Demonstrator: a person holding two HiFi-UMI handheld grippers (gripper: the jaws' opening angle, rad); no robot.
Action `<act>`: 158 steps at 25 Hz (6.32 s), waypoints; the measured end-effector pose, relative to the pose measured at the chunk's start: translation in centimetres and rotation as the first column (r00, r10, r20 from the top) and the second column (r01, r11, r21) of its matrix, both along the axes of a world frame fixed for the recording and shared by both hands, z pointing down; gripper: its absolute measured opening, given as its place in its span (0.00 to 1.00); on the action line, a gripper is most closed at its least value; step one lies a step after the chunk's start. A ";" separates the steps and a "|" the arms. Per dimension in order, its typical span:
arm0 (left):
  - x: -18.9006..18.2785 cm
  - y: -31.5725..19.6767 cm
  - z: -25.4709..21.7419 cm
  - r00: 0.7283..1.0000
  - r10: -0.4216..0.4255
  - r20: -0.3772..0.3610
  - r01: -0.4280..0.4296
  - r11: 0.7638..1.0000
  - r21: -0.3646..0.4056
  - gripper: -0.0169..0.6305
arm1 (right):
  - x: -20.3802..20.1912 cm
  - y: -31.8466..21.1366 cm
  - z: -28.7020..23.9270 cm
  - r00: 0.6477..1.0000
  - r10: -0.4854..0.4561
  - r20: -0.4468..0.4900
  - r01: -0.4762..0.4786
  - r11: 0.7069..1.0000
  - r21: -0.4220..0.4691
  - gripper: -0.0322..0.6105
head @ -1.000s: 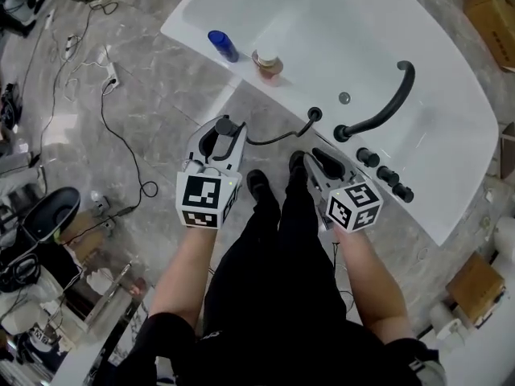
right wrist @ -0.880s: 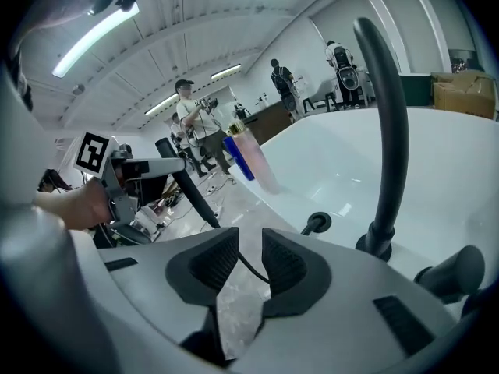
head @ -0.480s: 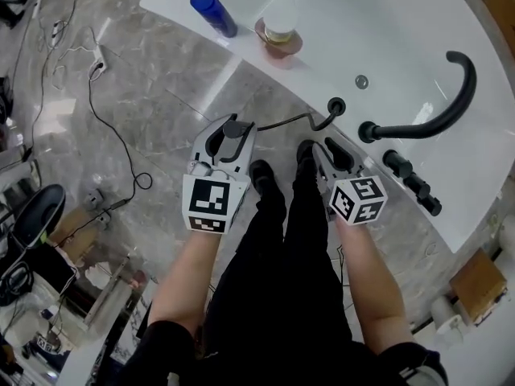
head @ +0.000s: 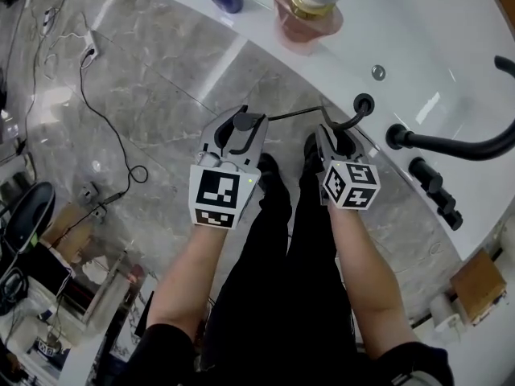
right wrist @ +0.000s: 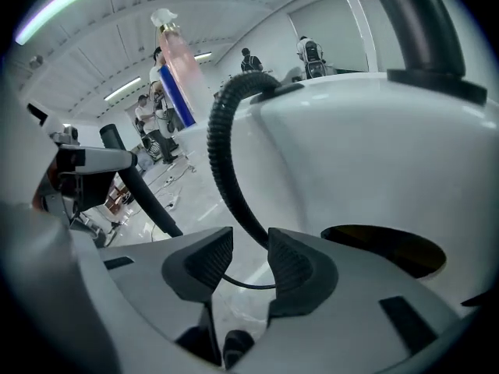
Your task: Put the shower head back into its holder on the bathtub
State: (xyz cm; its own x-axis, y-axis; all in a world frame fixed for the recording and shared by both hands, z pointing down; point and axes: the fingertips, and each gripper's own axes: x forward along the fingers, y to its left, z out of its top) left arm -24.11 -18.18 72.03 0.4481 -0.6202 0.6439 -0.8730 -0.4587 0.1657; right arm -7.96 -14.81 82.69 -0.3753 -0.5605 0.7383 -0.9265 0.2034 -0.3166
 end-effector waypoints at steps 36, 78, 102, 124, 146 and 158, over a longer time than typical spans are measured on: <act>6.1 -2.3 -7.4 1.000 -0.011 -0.026 0.013 0.998 0.068 0.25 | 7.6 3.0 -10.2 0.999 0.023 0.046 -0.023 1.000 -0.014 0.17; 4.1 -3.1 -8.3 1.000 -0.017 -0.024 0.019 0.994 0.110 0.26 | 2.3 -1.8 -11.1 0.999 -0.044 0.016 0.044 0.999 0.011 0.29; 4.3 -0.6 2.7 0.996 0.084 -0.004 -0.084 0.996 -0.030 0.25 | 5.2 2.8 6.7 0.988 -0.027 -0.151 0.031 0.999 0.030 0.33; 4.8 -2.0 -4.2 0.992 0.114 -0.052 -0.110 0.992 0.066 0.25 | 5.6 5.8 -2.0 0.988 -0.050 -0.147 0.050 0.999 -0.004 0.16; 5.9 -2.6 -8.3 0.992 0.112 -0.052 -0.105 0.988 0.117 0.25 | 2.8 -1.6 -11.3 0.998 -0.056 -0.022 0.057 0.996 0.070 0.16; 6.4 -2.7 -6.4 0.993 0.112 -0.042 -0.108 0.991 0.083 0.25 | 3.5 -0.5 -11.8 0.998 -0.058 -0.015 0.059 0.990 0.126 0.30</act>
State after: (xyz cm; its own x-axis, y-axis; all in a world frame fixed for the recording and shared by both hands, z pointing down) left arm -17.70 -20.85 65.67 0.5449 -0.6145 0.5705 -0.8085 -0.5653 0.1635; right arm -4.46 -15.27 70.90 -0.4027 -0.6268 0.6670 -0.9150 0.2954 -0.2748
